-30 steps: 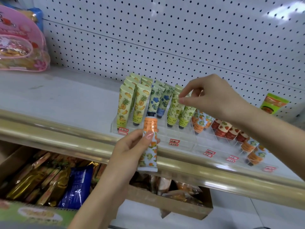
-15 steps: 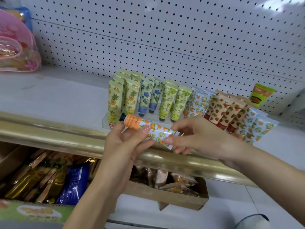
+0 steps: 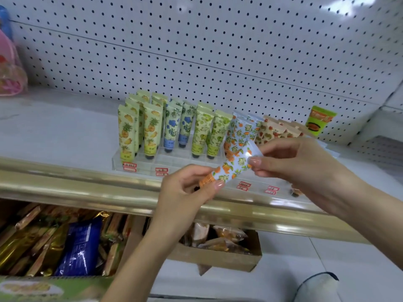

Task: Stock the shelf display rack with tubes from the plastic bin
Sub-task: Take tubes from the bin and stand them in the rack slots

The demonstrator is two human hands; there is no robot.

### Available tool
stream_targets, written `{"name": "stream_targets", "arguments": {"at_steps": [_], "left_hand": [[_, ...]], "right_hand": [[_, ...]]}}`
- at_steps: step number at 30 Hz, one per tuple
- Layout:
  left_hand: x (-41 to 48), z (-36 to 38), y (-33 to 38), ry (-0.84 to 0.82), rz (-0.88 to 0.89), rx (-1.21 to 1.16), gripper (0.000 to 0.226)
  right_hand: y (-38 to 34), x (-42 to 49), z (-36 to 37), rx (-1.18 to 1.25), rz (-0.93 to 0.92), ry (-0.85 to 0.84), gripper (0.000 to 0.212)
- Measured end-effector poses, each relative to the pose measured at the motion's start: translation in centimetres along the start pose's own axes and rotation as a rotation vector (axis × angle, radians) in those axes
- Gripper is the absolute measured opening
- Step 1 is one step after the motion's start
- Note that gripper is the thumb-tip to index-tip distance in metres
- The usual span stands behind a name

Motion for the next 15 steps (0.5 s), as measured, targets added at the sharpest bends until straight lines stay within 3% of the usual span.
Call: {"name": "stream_targets", "arguments": {"at_steps": [3,4,6,8,12,15], "left_hand": [[0.0,0.8,0.3,0.012,0.084,0.19,0.013],[-0.1,0.9,0.7,0.019,0.189,0.355,0.008],[-0.5,1.6,1.7,0.02,0.481,0.794,0.02],[-0.5,2.1,1.3,-0.031,0.64,1.015,0.034],[0.0,2.5,-0.1,-0.148,0.581,1.13,0.047],[0.0,3.1,-1.4,-0.217,0.576,1.274,0.052]], "right_hand": [[-0.7,0.0,-1.0,-0.076,-0.023,0.018,0.027],[-1.2,-0.1,-1.4,-0.125,-0.037,0.018,0.023],[-2.1,-0.1,-2.1,-0.263,-0.072,0.026,0.015],[-3.0,0.1,-2.9,-0.428,-0.129,0.089,0.01],[-4.2,1.4,-4.4,-0.832,-0.244,0.275,0.016],[-3.8,3.0,-5.1,-0.913,-0.242,0.359,0.008]]}}
Point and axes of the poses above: each hand's wrist, its own x-axis towards the middle knuckle, its own z-axis out of the palm, y = z × x, the point moved 5 cm from there along x, towards the middle knuckle, and after that the axes turned 6 degrees about -x, right-handed, at the moved point
